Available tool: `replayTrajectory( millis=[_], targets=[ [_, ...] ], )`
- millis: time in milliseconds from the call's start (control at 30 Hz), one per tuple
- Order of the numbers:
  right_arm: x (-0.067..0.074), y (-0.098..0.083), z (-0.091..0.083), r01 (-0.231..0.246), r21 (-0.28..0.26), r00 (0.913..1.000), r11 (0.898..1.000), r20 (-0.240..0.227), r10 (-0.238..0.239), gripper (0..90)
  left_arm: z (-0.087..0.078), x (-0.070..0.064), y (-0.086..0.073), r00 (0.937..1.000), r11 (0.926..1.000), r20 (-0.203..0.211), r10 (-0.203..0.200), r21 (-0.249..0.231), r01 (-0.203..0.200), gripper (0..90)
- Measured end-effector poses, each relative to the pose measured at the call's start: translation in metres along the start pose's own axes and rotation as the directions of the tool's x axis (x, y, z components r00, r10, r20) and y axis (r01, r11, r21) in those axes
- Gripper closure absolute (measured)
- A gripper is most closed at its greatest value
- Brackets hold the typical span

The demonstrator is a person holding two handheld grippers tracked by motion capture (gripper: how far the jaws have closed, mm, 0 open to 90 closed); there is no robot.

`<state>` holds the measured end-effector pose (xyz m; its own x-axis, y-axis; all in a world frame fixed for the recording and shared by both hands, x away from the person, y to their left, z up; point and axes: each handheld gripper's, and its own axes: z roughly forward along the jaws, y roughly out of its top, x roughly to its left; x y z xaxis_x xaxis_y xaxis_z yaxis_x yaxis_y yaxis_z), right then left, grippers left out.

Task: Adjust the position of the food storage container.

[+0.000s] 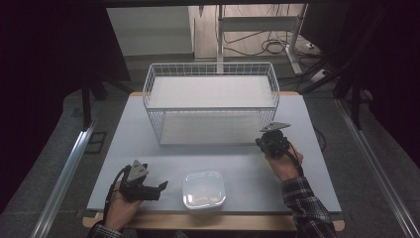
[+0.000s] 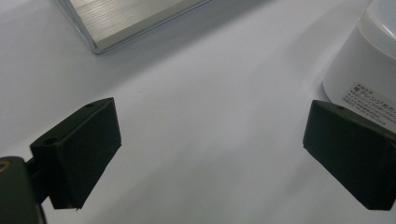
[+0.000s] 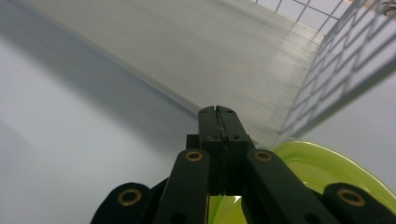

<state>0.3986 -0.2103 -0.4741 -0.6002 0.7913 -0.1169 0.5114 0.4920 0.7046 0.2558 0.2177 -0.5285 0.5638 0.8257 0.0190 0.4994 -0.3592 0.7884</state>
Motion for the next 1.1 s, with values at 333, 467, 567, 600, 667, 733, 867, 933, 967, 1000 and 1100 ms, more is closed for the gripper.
replayTrajectory(
  millis=[333,467,567,600,667,733,867,933,967,1000,1100],
  targets=[
    [-0.001,-0.021,-0.022,0.003,0.015,0.9998,1.000,-0.019,-0.002,89.9,0.001,-0.001,0.001,1.0000,1.0000,-0.002,0.006,0.004,-0.006,3.8],
    [-0.003,-0.031,-0.031,-0.003,0.016,0.9999,1.000,-0.011,0.003,89.9,0.001,-0.002,0.001,1.0000,1.0000,0.000,0.003,0.006,-0.003,3.8],
    [-0.006,-0.037,-0.037,-0.013,0.016,0.9999,1.000,0.000,0.013,89.9,0.001,-0.002,0.002,1.0000,0.9999,0.004,-0.008,0.011,0.008,4.1],
    [-0.006,-0.039,-0.039,-0.020,0.012,0.9998,1.000,-0.001,0.020,89.9,0.002,-0.003,0.002,0.9999,0.9997,0.002,-0.014,0.018,0.014,4.5],
    [-0.003,-0.041,-0.042,-0.025,0.001,0.9996,1.000,-0.013,0.025,89.9,0.001,-0.003,0.003,0.9997,0.9991,0.007,-0.025,0.035,0.025,5.2],
    [0.000,-0.041,-0.045,-0.029,-0.012,0.9993,1.000,-0.025,0.029,89.9,-0.001,-0.004,0.003,0.9992,0.9990,0.021,-0.035,0.030,0.035,5.4],
    [0.023,-0.044,-0.056,-0.034,-0.062,0.9931,0.997,-0.114,0.027,89.8,-0.011,-0.009,0.004,0.9967,0.9986,0.066,-0.046,0.029,0.044,22.4],
    [0.028,-0.046,-0.057,-0.039,-0.068,0.9889,0.997,-0.146,0.029,89.8,-0.014,-0.015,0.004,0.9919,0.9988,0.119,-0.044,0.027,0.041,31.8],
    [0.032,-0.048,-0.058,-0.037,-0.071,0.9861,0.997,-0.164,0.025,89.8,-0.015,-0.018,0.003,0.9893,0.9988,0.140,-0.042,0.029,0.038,37.2],
    [0.032,-0.048,-0.058,-0.037,-0.071,0.9861,0.997,-0.164,0.025,89.8,-0.015,-0.018,0.003,0.9893,0.9988,0.140,-0.042,0.029,0.038,41.5],
    [0.049,-0.053,-0.063,-0.036,-0.088,0.9765,0.995,-0.215,0.017,89.7,-0.015,-0.033,0.002,0.9810,0.9986,0.194,-0.014,0.053,0.004,57.3]
  ],
)
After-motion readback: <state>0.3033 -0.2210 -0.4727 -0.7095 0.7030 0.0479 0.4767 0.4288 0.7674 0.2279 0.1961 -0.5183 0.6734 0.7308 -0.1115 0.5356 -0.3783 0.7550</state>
